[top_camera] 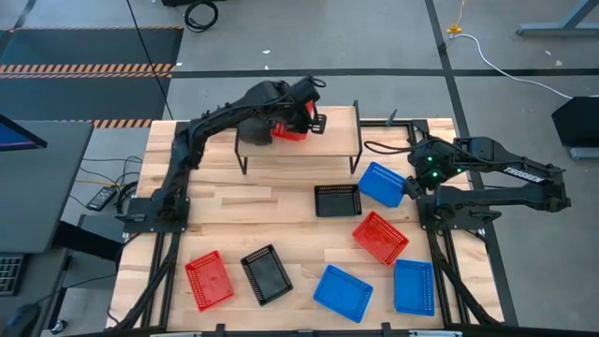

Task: Stack baskets on shelf by color
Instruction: Put the top left red bin on the shelf, then adjust the bins on the shelf

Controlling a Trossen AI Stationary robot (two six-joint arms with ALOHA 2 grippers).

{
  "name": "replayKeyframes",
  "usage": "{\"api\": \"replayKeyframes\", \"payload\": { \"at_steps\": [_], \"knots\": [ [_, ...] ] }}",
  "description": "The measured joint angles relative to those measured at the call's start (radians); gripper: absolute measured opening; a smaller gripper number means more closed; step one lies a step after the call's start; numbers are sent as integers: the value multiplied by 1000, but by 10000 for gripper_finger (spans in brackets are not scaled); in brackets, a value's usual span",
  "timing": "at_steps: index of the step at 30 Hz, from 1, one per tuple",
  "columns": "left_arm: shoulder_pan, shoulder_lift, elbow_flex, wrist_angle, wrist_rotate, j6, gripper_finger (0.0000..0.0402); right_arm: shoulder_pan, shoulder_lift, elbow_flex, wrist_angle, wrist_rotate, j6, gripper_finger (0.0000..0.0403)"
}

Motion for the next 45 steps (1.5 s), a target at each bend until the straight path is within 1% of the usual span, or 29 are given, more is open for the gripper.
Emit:
{"api": "replayKeyframes", "payload": {
  "at_steps": [3,9,12,15,22,25,29,39,42,45],
  "knots": [
    [1,33,0,8,26,9,10,0,0,0,0,0,1,166],
    [0,39,12,32,45,10,10,0,0,0,0,-20,26,166],
    [3,35,41,35,53,19,11,0,0,0,0,-23,24,166],
    [12,17,34,50,75,6,11,0,0,0,-1,-23,18,166],
    [13,2,38,40,81,9,11,0,0,0,-1,-23,-1,166],
    [15,-3,39,47,94,9,20,0,0,0,-1,-25,-4,166],
    [12,-5,39,46,100,-3,51,0,0,0,-1,-26,-12,166],
    [14,-11,39,46,186,-22,163,0,0,0,-2,-33,-38,166],
    [26,-43,39,66,193,-19,187,0,0,0,-2,-33,-45,166],
    [46,-106,39,100,200,-10,203,0,0,0,-2,-28,-48,166]
  ]
}}
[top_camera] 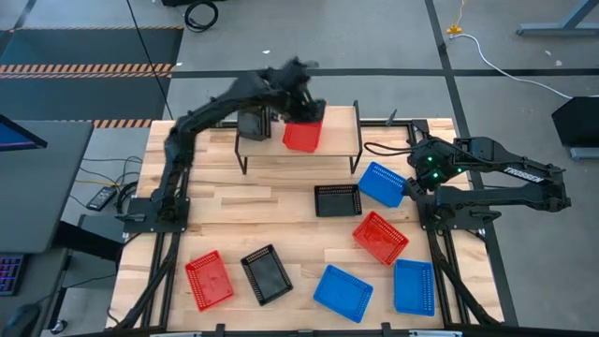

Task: Stack baskets on shelf by color
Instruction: Adjust the bins on the shelf

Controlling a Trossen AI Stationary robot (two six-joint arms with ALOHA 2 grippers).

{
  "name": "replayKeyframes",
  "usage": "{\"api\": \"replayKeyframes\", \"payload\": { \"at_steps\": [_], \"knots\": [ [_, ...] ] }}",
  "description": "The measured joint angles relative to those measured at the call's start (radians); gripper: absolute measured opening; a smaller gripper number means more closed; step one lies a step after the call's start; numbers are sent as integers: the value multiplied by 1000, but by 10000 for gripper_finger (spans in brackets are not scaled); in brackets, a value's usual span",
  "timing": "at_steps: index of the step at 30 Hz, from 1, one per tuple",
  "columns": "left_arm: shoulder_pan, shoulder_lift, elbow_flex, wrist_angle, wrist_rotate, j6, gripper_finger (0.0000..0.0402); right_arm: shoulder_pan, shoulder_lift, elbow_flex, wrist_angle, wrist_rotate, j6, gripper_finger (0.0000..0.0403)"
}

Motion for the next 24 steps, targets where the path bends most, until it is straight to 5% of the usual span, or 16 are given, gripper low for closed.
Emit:
{"api": "replayKeyframes", "payload": {
  "at_steps": [5,11,14,24],
  "knots": [
    [46,-147,1,-31,-69,117,212,0,0,0,1,4,8,166],
    [122,-267,3,-320,-416,201,200,0,0,0,1,12,38,166],
    [167,-268,-9,-442,-435,224,191,0,0,0,6,30,56,166],
    [258,-264,-249,-445,-457,307,156,0,0,0,32,23,100,166]
  ]
}}
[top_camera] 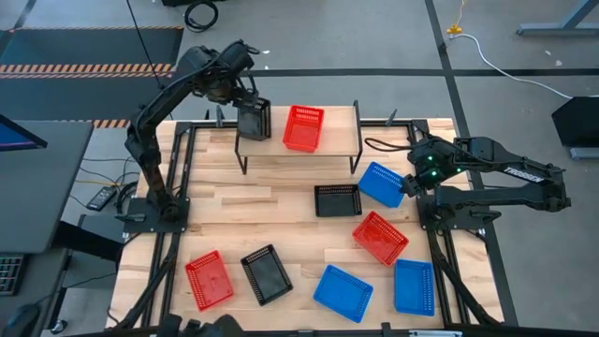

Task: Stack baskets on shelf by color
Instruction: Adjust the bins on the shelf

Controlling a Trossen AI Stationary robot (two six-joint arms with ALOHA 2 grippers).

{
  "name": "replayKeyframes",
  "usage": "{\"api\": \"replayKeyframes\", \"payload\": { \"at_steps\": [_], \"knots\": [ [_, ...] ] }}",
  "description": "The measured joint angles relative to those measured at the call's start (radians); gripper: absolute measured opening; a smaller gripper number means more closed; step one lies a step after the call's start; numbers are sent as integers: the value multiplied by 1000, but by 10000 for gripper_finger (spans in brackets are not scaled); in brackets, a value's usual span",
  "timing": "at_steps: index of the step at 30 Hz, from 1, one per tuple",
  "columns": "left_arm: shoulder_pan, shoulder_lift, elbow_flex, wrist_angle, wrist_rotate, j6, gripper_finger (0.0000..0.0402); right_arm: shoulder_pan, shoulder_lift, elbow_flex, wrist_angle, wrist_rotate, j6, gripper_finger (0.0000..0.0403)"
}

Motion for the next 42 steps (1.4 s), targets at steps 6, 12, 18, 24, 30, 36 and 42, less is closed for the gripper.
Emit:
{"api": "replayKeyframes", "payload": {
  "at_steps": [6,12,18,24,30,36,42],
  "knots": [
    [40,0,-81,12,-22,27,129,0,0,0,0,-13,8,166],
    [76,0,-133,93,-53,57,114,0,0,0,0,-13,16,166],
    [89,0,-209,183,-42,100,108,0,0,0,0,-13,19,166],
    [80,0,-271,237,14,102,105,0,0,0,0,-13,27,166],
    [67,0,-278,283,61,108,105,0,0,0,8,3,27,166],
    [60,0,-277,285,64,128,105,0,0,0,25,9,43,166],
    [57,-8,-201,224,77,136,105,-1,26,0,174,105,44,166]
  ]
}}
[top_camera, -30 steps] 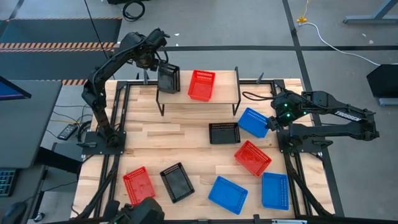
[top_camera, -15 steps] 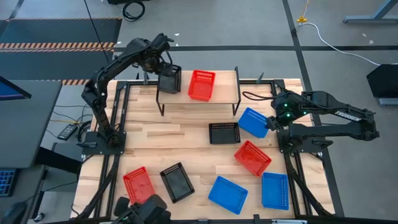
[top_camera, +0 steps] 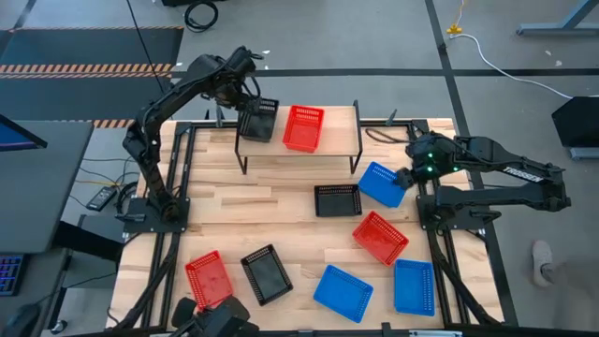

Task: Stack baskets on shelf by color
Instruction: Adjust the bins on the shelf

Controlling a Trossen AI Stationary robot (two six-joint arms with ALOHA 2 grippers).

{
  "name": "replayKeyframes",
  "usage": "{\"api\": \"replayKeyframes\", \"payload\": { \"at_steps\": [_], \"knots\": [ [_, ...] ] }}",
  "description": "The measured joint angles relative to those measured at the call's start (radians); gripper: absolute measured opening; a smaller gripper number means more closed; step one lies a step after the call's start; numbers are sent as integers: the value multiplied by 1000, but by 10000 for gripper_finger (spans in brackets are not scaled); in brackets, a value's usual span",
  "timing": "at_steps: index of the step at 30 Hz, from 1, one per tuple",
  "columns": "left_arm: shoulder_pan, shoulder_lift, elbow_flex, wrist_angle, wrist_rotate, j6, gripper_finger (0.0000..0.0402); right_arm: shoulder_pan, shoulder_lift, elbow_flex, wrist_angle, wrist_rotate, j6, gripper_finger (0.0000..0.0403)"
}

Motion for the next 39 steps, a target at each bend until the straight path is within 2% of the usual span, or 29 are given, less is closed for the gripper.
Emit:
{"api": "replayKeyframes", "payload": {
  "at_steps": [4,10,14,18,22,27,33,39],
  "knots": [
    [-18,-17,111,-22,6,2,105,-11,87,1,252,33,-41,166],
    [-74,-17,321,-102,7,42,105,-20,267,7,551,13,-99,165],
    [-115,-17,412,-168,7,54,105,-22,386,65,620,27,-239,165],
    [-144,-17,432,-220,7,88,105,-43,495,164,618,72,-430,165],
    [-150,-16,390,-227,5,133,105,-84,591,280,589,145,-529,165],
    [-129,-15,280,-214,-61,201,105,-156,730,435,460,235,-483,165],
    [-75,-15,103,-165,-77,275,105,-208,910,600,259,220,-445,165],
    [-75,-14,-31,-144,-72,307,105,-211,1002,691,226,185,-412,165]
  ]
}}
